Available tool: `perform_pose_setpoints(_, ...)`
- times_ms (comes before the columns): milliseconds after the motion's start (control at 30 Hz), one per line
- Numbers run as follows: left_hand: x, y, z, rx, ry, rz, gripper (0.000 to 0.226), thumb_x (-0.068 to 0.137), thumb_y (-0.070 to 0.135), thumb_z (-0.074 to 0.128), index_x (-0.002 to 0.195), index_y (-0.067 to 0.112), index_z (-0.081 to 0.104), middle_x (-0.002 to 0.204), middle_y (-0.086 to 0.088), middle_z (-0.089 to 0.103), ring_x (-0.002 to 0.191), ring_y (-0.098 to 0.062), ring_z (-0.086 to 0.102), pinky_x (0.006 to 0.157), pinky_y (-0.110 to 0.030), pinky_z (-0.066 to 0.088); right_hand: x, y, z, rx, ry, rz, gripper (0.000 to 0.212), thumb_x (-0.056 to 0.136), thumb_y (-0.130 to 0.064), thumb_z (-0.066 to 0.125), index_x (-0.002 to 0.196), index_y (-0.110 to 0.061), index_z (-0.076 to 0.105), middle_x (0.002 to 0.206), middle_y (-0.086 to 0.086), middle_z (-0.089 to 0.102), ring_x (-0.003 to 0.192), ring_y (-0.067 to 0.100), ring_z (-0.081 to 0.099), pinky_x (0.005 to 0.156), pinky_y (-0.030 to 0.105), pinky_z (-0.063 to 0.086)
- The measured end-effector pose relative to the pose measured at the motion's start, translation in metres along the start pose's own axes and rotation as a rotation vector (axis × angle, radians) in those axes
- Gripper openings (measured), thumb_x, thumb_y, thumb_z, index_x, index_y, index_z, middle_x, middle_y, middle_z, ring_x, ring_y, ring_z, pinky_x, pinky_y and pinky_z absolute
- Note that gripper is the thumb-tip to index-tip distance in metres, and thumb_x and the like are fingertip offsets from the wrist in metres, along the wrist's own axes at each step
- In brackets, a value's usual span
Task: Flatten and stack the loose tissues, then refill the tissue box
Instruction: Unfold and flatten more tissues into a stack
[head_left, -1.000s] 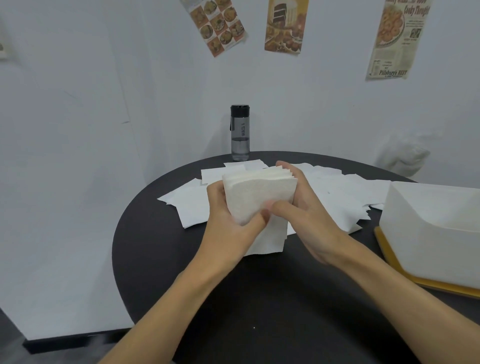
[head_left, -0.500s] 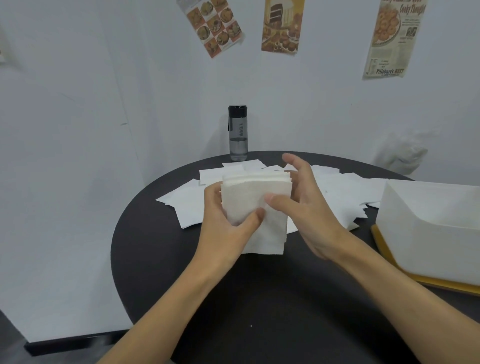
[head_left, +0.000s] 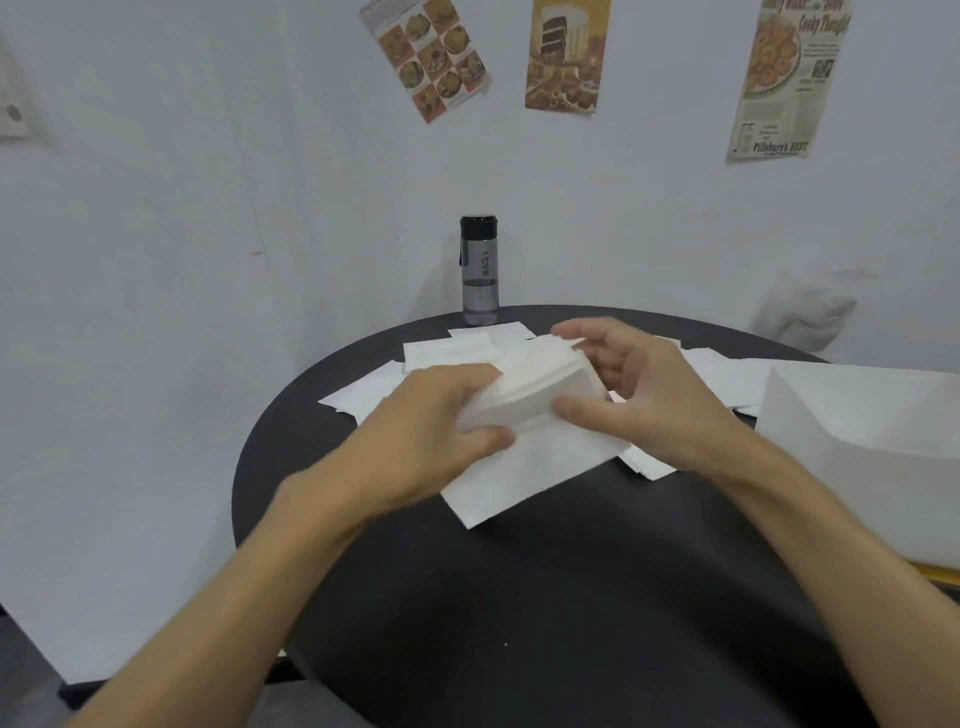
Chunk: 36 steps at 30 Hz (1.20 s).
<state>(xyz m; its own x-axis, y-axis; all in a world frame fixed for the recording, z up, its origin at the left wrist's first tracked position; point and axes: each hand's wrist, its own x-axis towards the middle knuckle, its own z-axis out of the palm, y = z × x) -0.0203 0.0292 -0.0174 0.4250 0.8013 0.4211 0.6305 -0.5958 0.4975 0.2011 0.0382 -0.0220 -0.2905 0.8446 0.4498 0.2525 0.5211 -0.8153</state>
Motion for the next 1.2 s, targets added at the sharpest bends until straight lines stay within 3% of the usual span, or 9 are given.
perform_pose_setpoints(67,0.002,0.005,-0.011,0.031,-0.020,0.000,0.008,0.085,0.027,0.075,0.086,0.029,0.068,0.081,0.014,0.065,0.077,-0.007,0.061,0.067,-0.037,0.051,-0.002,0.000,0.004,-0.058,-0.030,0.004,0.029,0.087,-0.004,0.073,0.110,-0.022,0.068,0.097,-0.007,0.074,0.088,0.007,0.070,0.073,0.019,0.053)
perform_pose_setpoints(200,-0.017,-0.007,0.004,-0.400,0.352,-0.173,0.049,0.076,0.023,0.087,0.117,0.031,0.061,0.101,0.010,0.070,0.088,-0.004,0.068,0.076,-0.021,0.056,-0.014,0.003,0.016,0.250,0.167,0.029,0.026,0.090,-0.006,0.068,0.115,-0.012,0.066,0.108,0.001,0.074,0.104,0.018,0.070,0.089,0.030,0.056)
perform_pose_setpoints(300,-0.029,-0.016,0.037,-0.650,0.318,-0.326,0.044,0.088,0.022,0.077,0.126,0.028,0.056,0.115,0.009,0.072,0.105,-0.010,0.070,0.096,-0.040,0.056,-0.030,0.013,0.019,0.358,0.214,0.095,0.045,0.084,-0.018,0.069,0.127,-0.015,0.058,0.123,0.001,0.069,0.117,0.019,0.064,0.100,0.036,0.051)
perform_pose_setpoints(367,-0.036,-0.019,0.050,-0.633,0.264,-0.346,0.031,0.095,0.021,0.068,0.124,0.027,0.057,0.117,0.015,0.071,0.109,-0.005,0.067,0.100,-0.039,0.053,-0.043,0.022,0.021,0.242,0.168,0.167,0.045,0.087,-0.016,0.070,0.128,-0.021,0.054,0.124,-0.005,0.068,0.118,0.013,0.063,0.101,0.035,0.051)
perform_pose_setpoints(533,-0.048,-0.017,0.056,-0.570,0.144,-0.326,0.038,0.096,0.017,0.065,0.124,0.035,0.046,0.115,0.031,0.062,0.108,0.018,0.056,0.087,-0.005,0.045,-0.065,0.036,0.029,0.091,0.176,0.275,0.044,0.091,-0.005,0.068,0.121,-0.029,0.047,0.117,-0.013,0.065,0.110,0.000,0.061,0.094,0.024,0.051)
perform_pose_setpoints(667,-0.047,-0.014,0.055,-0.563,0.193,-0.326,0.034,0.098,0.015,0.062,0.123,0.034,0.048,0.121,0.027,0.060,0.109,0.021,0.053,0.087,0.000,0.043,-0.059,0.028,0.035,-0.016,0.209,0.254,0.036,0.095,-0.009,0.063,0.123,-0.029,0.052,0.116,-0.022,0.064,0.106,-0.013,0.057,0.086,0.009,0.044)
perform_pose_setpoints(867,-0.047,-0.016,0.052,-0.572,0.227,-0.367,0.039,0.097,0.020,0.065,0.127,0.029,0.042,0.120,0.019,0.061,0.102,0.016,0.059,0.086,-0.007,0.049,-0.059,0.026,0.036,0.059,0.203,0.300,0.055,0.090,-0.012,0.070,0.130,-0.034,0.040,0.122,-0.012,0.058,0.114,0.006,0.057,0.102,0.032,0.048)
perform_pose_setpoints(1067,-0.046,-0.015,0.055,-0.577,0.217,-0.350,0.038,0.101,0.019,0.059,0.131,0.026,0.038,0.121,0.024,0.059,0.103,0.021,0.054,0.081,-0.002,0.044,-0.059,0.021,0.045,0.065,0.168,0.327,0.074,0.094,-0.013,0.065,0.147,-0.040,0.020,0.128,-0.023,0.047,0.112,-0.010,0.050,0.095,0.016,0.039)
perform_pose_setpoints(1200,-0.045,-0.017,0.056,-0.588,0.216,-0.359,0.039,0.101,0.022,0.059,0.131,0.030,0.036,0.124,0.023,0.058,0.105,0.019,0.054,0.083,-0.005,0.046,-0.059,0.022,0.045,0.074,0.172,0.326,0.078,0.095,-0.011,0.062,0.151,-0.038,0.015,0.135,-0.018,0.043,0.118,-0.004,0.046,0.100,0.020,0.034)
